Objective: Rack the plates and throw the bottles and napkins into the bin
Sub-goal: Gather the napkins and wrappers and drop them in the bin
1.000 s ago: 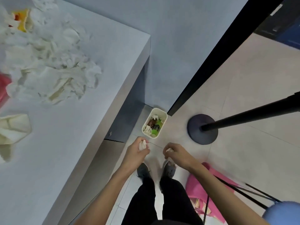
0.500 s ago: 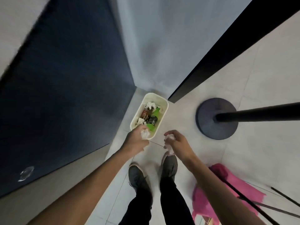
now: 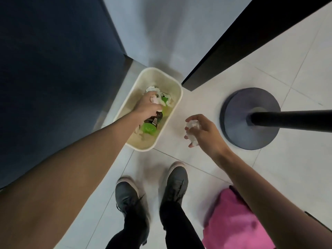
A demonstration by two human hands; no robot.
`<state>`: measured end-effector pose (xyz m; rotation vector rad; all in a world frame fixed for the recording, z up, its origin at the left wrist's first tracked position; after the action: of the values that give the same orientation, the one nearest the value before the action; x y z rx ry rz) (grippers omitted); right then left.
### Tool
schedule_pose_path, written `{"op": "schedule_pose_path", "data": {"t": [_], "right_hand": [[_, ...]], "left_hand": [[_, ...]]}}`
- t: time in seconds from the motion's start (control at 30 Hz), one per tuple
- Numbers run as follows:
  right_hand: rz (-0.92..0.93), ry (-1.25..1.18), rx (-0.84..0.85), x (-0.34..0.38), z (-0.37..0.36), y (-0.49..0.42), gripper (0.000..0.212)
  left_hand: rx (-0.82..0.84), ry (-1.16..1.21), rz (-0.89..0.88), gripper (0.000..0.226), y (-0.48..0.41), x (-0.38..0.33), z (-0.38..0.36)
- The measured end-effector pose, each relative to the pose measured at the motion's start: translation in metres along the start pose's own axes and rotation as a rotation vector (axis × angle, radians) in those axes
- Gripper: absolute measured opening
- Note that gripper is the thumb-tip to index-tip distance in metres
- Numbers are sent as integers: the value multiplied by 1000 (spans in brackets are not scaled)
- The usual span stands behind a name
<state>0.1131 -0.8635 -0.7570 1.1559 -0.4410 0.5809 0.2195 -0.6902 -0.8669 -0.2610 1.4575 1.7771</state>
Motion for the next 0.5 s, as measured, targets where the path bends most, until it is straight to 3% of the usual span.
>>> {"op": "schedule_pose_path", "data": {"t": [0.13, 0.5], "right_hand": [[30, -6, -6, 4, -11, -19, 32], [396, 391, -9, 69, -58, -57, 46]], "left_hand": [[114, 55, 70, 38, -12, 1, -8], [-20, 264, 131, 19, 48, 12, 34]]}}
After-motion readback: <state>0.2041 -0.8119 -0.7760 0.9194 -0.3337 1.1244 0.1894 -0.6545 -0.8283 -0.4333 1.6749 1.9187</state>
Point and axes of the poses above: each hand's wrist, its own y-axis away from the middle knuckle, its own z-axis out of the back of the hand, x = y × z, the point moved 3 cm from there along -y, towards the middle knuckle, and after that the axes turned 9 degrees about -x, right-handed, at the moved point
